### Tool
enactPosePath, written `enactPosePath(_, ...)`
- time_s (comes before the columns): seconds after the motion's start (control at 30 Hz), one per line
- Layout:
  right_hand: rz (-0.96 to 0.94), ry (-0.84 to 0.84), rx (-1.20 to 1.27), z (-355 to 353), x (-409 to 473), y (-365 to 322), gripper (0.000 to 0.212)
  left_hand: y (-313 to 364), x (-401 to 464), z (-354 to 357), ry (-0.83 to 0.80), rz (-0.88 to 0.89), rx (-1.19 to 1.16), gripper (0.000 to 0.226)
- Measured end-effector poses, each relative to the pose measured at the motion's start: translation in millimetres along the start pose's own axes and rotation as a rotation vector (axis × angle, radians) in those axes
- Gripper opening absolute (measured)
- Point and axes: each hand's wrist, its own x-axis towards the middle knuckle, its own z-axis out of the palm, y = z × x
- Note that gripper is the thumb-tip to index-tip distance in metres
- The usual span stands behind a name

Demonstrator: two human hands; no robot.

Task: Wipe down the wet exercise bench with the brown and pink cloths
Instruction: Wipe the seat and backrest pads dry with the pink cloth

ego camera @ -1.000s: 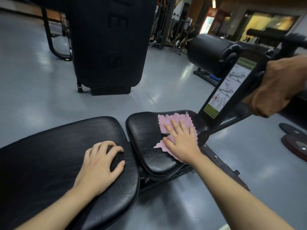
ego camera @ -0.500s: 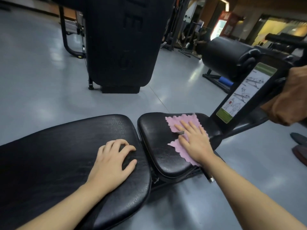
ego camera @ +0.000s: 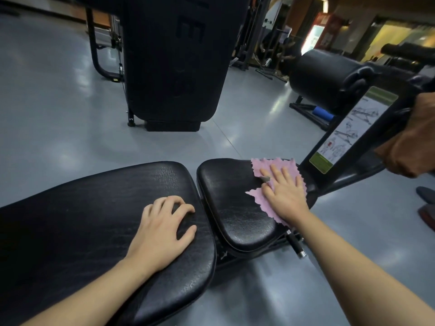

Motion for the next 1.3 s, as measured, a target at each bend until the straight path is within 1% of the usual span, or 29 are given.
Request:
enactPosePath(0.1, -0.042, 0.013, 0.064, 3, -26, -20, 0.080, 1, 1, -1, -0.006, 0.003, 0.010, 0.037)
enactPosePath(0.23, -0.090, 0.040, 0.202, 10, -54, -43, 0.074, 3, 2, -2, -0.016, 0.001, 0.014, 0.037)
enactPosePath(0.4, -0.127, 0.012, 0.282, 15, -74, -65, 0.076, 5, 2, -6, -0.020, 0.005, -0.002, 0.038)
enactPosePath(0.47, -0.176, -0.013, 0.318, 13, -88, -82, 0.072, 4, 1, -7, -0.030, 0.002, -0.012, 0.039)
enactPosePath(0.6, -0.315, -0.087, 0.471, 16, -130, -140, 0.055, 3, 0, -7, -0.018, -0.007, -0.007, 0.042)
enactPosePath(0.67, -0.355, -0.066, 0.584, 22, -142, -161, 0.051, 3, 0, -9, -0.013, -0.031, -0.037, 0.042)
enactPosePath(0.73, -0.342, -0.068, 0.671, 21, -146, -169, 0.054, 2, -1, -10, -0.007, -0.047, -0.081, 0.037)
enactPosePath(0.77, -0.346, -0.107, 0.684, 18, -148, -170, 0.054, 2, -2, -11, -0.002, -0.052, -0.116, 0.035)
enactPosePath(0.83, -0.397, -0.185, 0.666, 13, -155, -169, 0.056, 0, -2, -14, 0.008, -0.065, -0.205, 0.033)
enactPosePath(0.87, -0.419, -0.210, 0.647, 13, -159, -169, 0.060, 0, -2, -16, 0.010, -0.070, -0.246, 0.030)
enactPosePath(0.97, -0.465, -0.299, 0.617, 10, -167, -171, 0.089, -7, -7, -25, -0.019, -0.056, -0.347, 0.022)
enactPosePath(1.0, -0.477, -0.321, 0.632, 9, -170, -172, 0.096, -10, -11, -29, -0.040, -0.045, -0.372, 0.021)
enactPosePath(1.03, -0.476, -0.340, 0.667, 9, -171, -173, 0.095, -13, -14, -35, -0.065, -0.032, -0.388, 0.020)
enactPosePath(1.13, -0.441, -0.376, 0.760, 8, -173, -177, 0.072, -22, -25, -50, -0.120, 0.000, -0.376, 0.021)
enactPosePath(1.17, -0.445, -0.370, 0.726, 8, -173, -180, 0.068, -25, -28, -54, -0.119, 0.011, -0.352, 0.022)
enactPosePath(1.2, -0.464, -0.351, 0.638, 9, -173, -182, 0.064, -29, -31, -58, -0.117, 0.016, -0.321, 0.023)
enactPosePath(1.23, -0.499, -0.319, 0.508, 11, -173, -184, 0.062, -33, -35, -61, -0.119, 0.016, -0.288, 0.024)
enactPosePath(1.3, -0.559, -0.231, 0.244, 19, -173, -190, 0.066, -45, -45, -66, -0.139, 0.014, -0.209, 0.027)
